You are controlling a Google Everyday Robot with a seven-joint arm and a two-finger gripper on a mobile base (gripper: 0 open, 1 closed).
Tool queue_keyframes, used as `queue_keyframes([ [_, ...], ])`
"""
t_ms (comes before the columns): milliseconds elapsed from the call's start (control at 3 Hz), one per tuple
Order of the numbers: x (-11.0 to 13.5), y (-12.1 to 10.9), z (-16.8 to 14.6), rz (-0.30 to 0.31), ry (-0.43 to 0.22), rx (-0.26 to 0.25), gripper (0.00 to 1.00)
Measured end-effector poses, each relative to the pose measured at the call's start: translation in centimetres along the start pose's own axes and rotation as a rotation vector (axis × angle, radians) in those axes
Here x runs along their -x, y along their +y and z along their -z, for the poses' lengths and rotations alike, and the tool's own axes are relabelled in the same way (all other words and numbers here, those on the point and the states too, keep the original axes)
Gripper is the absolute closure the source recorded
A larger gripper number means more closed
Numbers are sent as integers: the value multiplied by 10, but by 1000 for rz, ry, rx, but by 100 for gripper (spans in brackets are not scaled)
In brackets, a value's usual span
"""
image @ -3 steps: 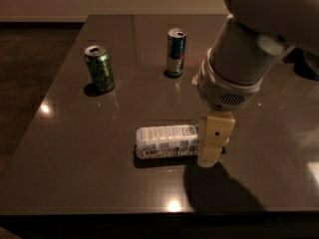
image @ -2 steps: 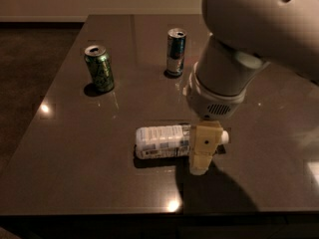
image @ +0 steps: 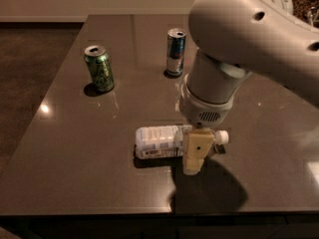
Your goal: Place blue plastic bottle upright
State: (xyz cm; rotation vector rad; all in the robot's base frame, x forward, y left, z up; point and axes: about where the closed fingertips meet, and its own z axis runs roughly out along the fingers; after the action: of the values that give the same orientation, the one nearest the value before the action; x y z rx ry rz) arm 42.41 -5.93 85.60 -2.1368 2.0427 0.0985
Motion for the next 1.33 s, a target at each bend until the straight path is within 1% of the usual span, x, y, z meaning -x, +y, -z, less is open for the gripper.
queue_keyframes([
  [333,0,0,-7,18,13,23,46],
  [667,0,-1,0,57,41,4,69],
  [1000,-4,-19,28,191,44,-39,99],
  [1333,-2,-35,47,344,16,-72,100],
])
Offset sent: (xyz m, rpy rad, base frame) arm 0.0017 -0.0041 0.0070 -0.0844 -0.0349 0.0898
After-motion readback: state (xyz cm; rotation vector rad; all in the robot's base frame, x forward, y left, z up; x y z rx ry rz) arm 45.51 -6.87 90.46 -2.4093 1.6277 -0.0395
